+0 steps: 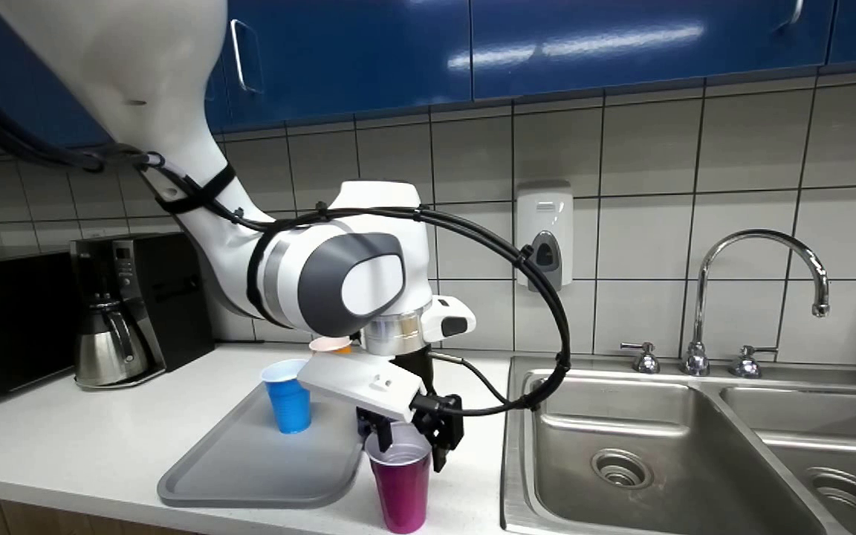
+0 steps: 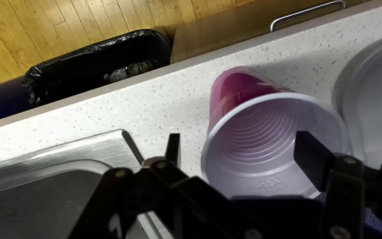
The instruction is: Remove the purple, blue and orange cups from the grey tray and put them on the countertop
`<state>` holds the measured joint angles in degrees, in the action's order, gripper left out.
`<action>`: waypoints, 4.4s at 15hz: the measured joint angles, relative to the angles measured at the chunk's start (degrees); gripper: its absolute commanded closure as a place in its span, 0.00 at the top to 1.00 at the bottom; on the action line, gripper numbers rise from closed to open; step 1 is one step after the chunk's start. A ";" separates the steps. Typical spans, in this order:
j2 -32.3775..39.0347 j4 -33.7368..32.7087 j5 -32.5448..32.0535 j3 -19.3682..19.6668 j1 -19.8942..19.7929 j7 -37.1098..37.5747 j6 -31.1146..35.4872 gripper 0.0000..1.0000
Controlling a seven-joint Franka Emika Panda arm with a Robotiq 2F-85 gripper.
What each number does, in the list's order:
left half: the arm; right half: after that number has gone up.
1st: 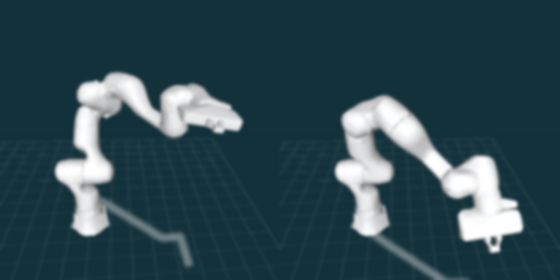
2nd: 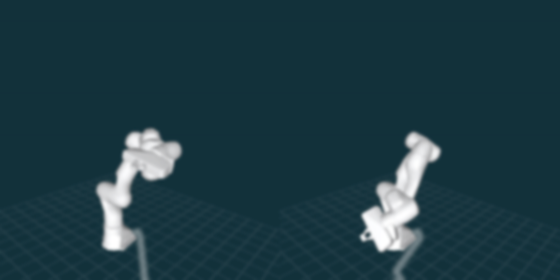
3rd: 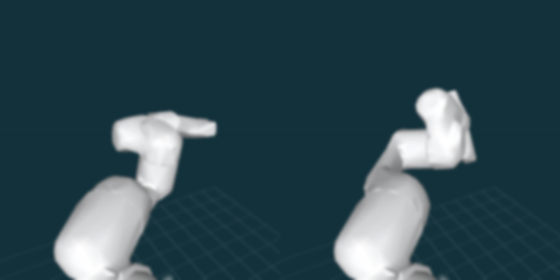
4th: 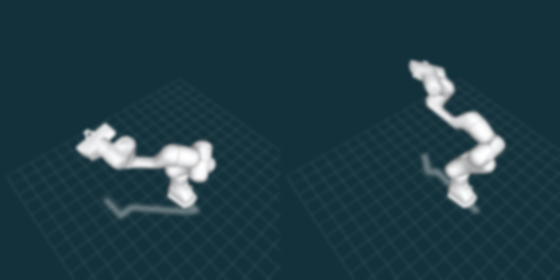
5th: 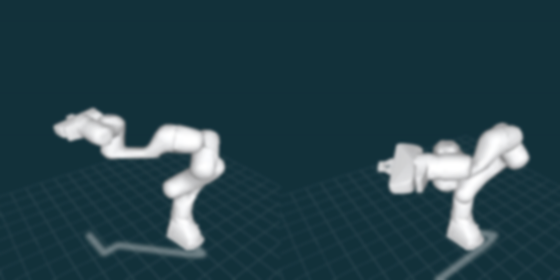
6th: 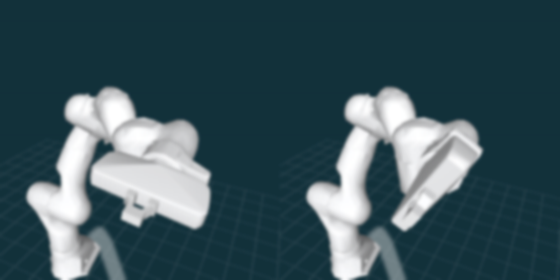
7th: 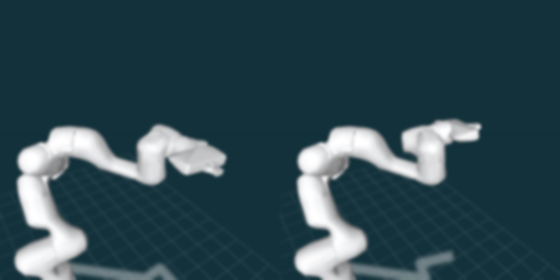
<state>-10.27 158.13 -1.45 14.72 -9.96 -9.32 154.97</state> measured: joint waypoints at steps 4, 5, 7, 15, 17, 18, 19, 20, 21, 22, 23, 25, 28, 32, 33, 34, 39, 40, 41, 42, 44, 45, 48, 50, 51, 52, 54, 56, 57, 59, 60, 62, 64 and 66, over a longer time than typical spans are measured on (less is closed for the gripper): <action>-0.71 -0.02 0.00 0.00 0.00 0.00 0.01 1.00; -1.13 -0.03 0.00 0.00 0.00 0.00 0.00 1.00; -2.34 -0.03 -0.01 0.00 0.00 0.00 0.00 1.00; -8.54 -0.03 -0.19 -1.96 0.25 0.00 -0.11 1.00; -10.02 -0.03 -0.25 -3.35 0.46 0.01 -0.10 1.00; -10.71 -0.03 -0.25 -4.16 0.67 0.07 -0.10 1.00; -11.26 -0.03 -0.25 -4.99 0.97 0.23 -0.06 1.00; -11.73 -0.03 -0.25 -5.88 1.30 0.46 -0.03 1.00; -12.11 -0.02 -0.25 -6.89 1.62 0.90 0.02 1.00; -12.38 -0.02 -0.26 -7.92 1.93 1.48 0.05 1.00; -12.56 -0.02 -0.38 -8.99 2.17 2.26 0.13 1.00; -12.69 -0.02 -1.26 -11.30 2.39 4.66 0.48 1.00; -12.67 -0.02 -3.58 -14.56 2.40 8.91 1.10 1.00; -12.00 -0.08 -4.25 -16.66 2.67 10.50 2.80 1.00; -11.61 -0.18 -4.25 -16.76 2.79 10.50 3.37 1.00; -11.05 -0.34 -4.25 -16.77 2.97 10.50 4.00 1.00; -6.33 -2.12 -3.89 -16.29 4.65 10.49 7.60 1.00; -5.22 -2.69 -3.56 -16.13 5.17 10.45 8.22 1.00; -4.12 -3.34 -2.94 -15.92 5.83 10.29 8.63 1.00; -3.01 -4.10 -2.15 -15.63 6.66 10.13 8.84 1.00; -0.87 -5.74 -0.28 -15.21 8.31 9.66 9.10 1.00; 0.09 -6.56 0.80 -15.03 9.12 9.20 9.12 1.00; 2.96 -9.05 6.80 -14.35 12.08 5.32 8.90 1.00; 4.92 -10.95 12.83 -13.84 14.25 0.49 8.00 1.00; 5.91 -12.08 15.60 -13.74 14.99 -1.99 7.14 1.00; 6.86 -13.24 17.76 -13.73 15.44 -4.08 6.12 1.00; 8.66 -15.49 20.12 -13.78 15.64 -6.86 4.08 1.00; 10.50 -17.69 21.41 -13.80 15.60 -8.81 2.11 1.00; 11.47 -18.74 21.69 -13.86 15.55 -9.51 1.33 1.00; 13.28 -20.69 21.73 -14.16 15.34 -10.26 -0.27 1.00; 14.12 -21.64 21.73 -14.30 15.29 -10.53 -1.08 1.00; 15.69 -23.40 21.72 -14.72 15.20 -11.00 -2.39 1.00; 17.26 -24.90 21.65 -15.35 15.02 -11.40 -3.19 1.00; 18.81 -26.11 21.41 -15.96 14.85 -11.59 -3.43 1.00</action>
<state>8.54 132.01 19.95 -1.24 4.89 -20.91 151.53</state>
